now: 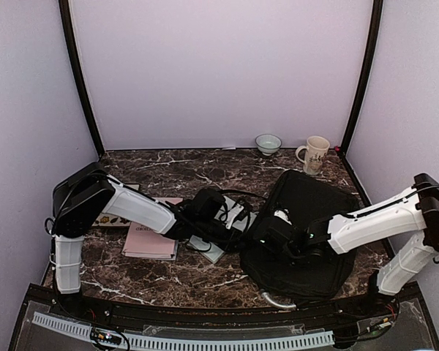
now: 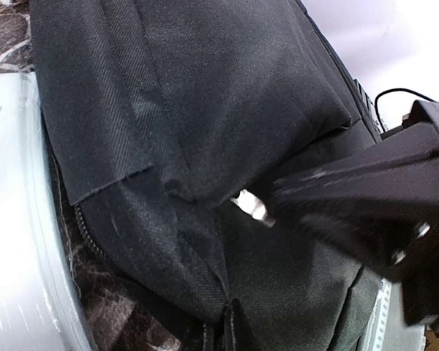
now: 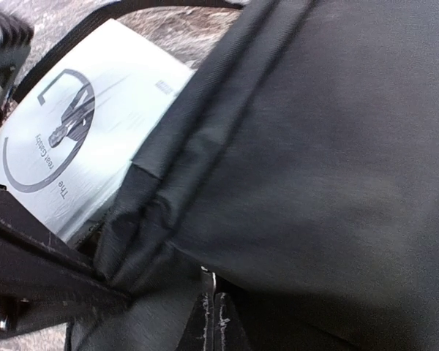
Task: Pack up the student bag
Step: Pick up the student bag from the upper front pocket, then zip the upper front pocket of the student bag.
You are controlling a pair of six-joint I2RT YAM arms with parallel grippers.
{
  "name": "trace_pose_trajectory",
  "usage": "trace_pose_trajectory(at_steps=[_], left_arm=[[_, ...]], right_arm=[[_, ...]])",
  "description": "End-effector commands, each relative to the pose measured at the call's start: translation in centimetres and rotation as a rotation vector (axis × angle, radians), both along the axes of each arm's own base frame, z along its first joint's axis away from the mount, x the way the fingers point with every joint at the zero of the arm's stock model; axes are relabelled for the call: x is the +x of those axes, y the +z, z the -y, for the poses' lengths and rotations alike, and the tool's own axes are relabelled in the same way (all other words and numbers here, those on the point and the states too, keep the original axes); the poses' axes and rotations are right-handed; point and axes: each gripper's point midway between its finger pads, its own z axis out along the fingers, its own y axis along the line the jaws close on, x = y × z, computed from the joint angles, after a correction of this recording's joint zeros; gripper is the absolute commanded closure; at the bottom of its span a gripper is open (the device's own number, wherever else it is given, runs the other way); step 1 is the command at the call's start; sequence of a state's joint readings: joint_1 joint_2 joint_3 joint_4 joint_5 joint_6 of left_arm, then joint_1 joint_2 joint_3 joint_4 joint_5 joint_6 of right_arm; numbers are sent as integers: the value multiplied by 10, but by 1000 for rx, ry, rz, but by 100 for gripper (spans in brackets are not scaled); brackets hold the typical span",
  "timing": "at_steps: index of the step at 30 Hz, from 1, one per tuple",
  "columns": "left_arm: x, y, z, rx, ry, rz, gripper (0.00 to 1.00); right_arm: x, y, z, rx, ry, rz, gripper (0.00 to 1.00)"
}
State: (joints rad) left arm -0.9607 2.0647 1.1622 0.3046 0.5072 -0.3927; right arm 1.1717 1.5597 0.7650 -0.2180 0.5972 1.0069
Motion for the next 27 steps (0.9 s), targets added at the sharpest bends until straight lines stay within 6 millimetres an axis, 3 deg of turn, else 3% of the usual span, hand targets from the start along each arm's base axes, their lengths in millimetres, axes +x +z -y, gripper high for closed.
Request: trace_pose_trajectory(at_steps=[1,8,12,14,19,27], left_arm=[[-4,21,1,-39,11,30,100],[-12,30,3,-59,9,40,100],[-16,33,7,-63,8,46,100],[-17,34,8,-63,10,49,100],[-21,35,11,-65,5,52,100],[-25,37,12,-61,-2,61,100]], right_arm=[[-9,15,11,59,3,10,100],[-20,28,16,151,53,20,98],[-23,27,8,179,97,13,58],[-23,26,5,179,104,11,52],[-18,19,-4,126,104,3,50],[-10,4,-5,19,73,-9,60]])
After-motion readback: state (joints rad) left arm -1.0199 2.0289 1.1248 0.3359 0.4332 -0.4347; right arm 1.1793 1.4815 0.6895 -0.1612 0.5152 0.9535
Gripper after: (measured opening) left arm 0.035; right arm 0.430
